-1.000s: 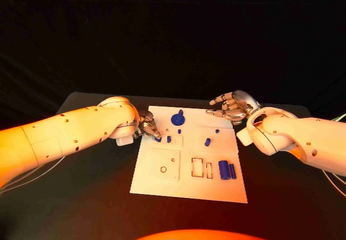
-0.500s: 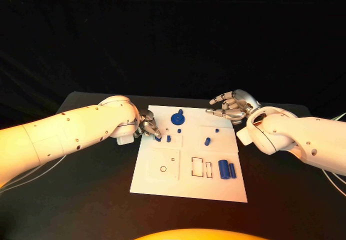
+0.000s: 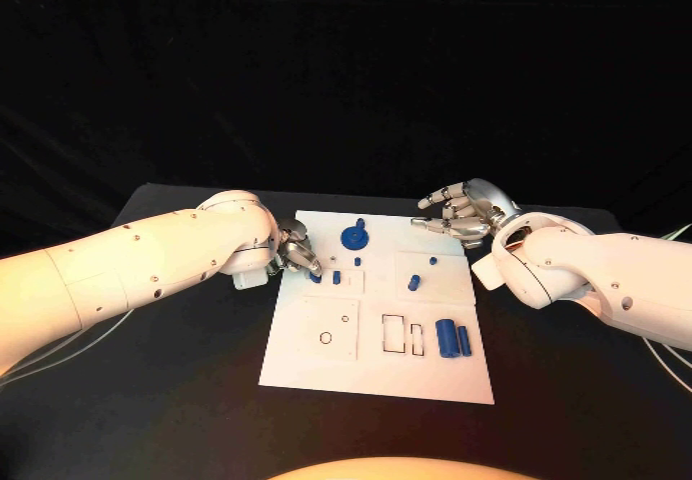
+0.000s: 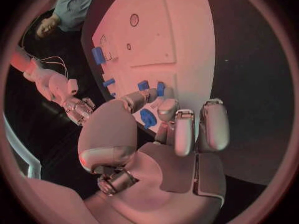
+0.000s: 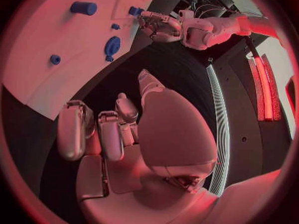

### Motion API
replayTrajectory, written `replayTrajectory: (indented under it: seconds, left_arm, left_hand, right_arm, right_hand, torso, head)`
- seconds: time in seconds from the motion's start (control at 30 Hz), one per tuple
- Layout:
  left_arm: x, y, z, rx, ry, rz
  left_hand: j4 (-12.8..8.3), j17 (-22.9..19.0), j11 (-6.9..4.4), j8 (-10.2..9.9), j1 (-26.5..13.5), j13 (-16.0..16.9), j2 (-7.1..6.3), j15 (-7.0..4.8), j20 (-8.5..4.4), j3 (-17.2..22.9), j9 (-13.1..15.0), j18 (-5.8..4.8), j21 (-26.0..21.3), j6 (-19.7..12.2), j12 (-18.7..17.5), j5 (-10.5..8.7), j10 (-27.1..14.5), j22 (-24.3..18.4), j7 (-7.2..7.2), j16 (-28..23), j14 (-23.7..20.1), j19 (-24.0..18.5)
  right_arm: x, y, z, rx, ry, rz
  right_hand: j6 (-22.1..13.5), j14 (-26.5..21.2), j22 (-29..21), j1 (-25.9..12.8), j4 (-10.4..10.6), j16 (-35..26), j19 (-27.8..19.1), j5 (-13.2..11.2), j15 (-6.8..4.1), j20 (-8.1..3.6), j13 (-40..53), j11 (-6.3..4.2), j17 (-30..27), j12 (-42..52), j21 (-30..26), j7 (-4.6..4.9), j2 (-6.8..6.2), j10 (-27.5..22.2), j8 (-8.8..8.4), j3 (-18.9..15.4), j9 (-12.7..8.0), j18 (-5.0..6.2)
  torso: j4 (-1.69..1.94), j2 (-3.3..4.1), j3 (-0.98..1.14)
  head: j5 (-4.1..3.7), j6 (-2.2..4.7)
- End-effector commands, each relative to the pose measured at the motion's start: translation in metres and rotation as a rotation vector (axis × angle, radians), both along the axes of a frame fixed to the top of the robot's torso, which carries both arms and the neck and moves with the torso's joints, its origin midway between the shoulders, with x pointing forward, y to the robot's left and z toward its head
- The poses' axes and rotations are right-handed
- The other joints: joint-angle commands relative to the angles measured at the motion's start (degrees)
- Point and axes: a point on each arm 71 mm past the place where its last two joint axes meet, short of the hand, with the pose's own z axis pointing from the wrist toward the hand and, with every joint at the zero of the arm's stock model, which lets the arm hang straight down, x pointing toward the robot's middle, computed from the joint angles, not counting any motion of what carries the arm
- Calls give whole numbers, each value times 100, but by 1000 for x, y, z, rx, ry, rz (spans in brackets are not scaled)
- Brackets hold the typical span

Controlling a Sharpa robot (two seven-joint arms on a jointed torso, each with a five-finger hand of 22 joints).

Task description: Assemble the parts on the task board

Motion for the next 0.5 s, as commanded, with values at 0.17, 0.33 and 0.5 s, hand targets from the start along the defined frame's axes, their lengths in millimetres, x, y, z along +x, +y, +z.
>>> replayTrajectory:
  seconds: [0.17, 0.33, 0.5]
  left_arm:
    - [-2, -5, -3, 0, 13, -13]
    - [-2, -5, -4, 0, 13, -13]
    - [-2, -5, -4, 0, 14, -14]
  left_hand:
    - [105, 1597, -206, 414, 78, 134, 240, -91, -47, 137, 327, -135, 110, 640, 112, 342, 675, 142, -296, 101, 627, 138]
    - [181, 1597, -214, 388, 50, 154, 261, -96, -54, -2, 322, -135, 105, 675, 115, 320, 694, 138, -307, 101, 627, 138]
    - [242, 1597, -219, 362, 24, 164, 247, -101, -59, -127, 319, -135, 102, 695, 112, 318, 705, 135, -315, 101, 627, 138]
  right_arm:
    - [0, 1, 0, 0, -1, 5]
    - [0, 0, 0, 0, -1, 4]
    - [0, 1, 0, 0, -1, 5]
  right_hand:
    - [-31, 360, 638, -167, 7, -55, -43, 21, -73, -17, -9, -24, 795, 66, -19, -2, 102, -55, 128, 94, 58, 130]
    - [-31, 360, 638, -167, 7, -55, -43, 21, -73, -17, -9, -24, 795, 66, -19, -2, 102, -55, 128, 94, 58, 130]
    - [-47, 361, 637, -168, 4, -58, -37, 21, -78, -23, -26, -29, 789, 69, -25, -6, 99, -56, 167, 104, 55, 130]
  torso:
    - [5, -1, -2]
    - [4, -2, -4]
    - [4, -2, -5]
  head:
    - [-3, -2]
    - [-4, -12]
    - [-5, -11]
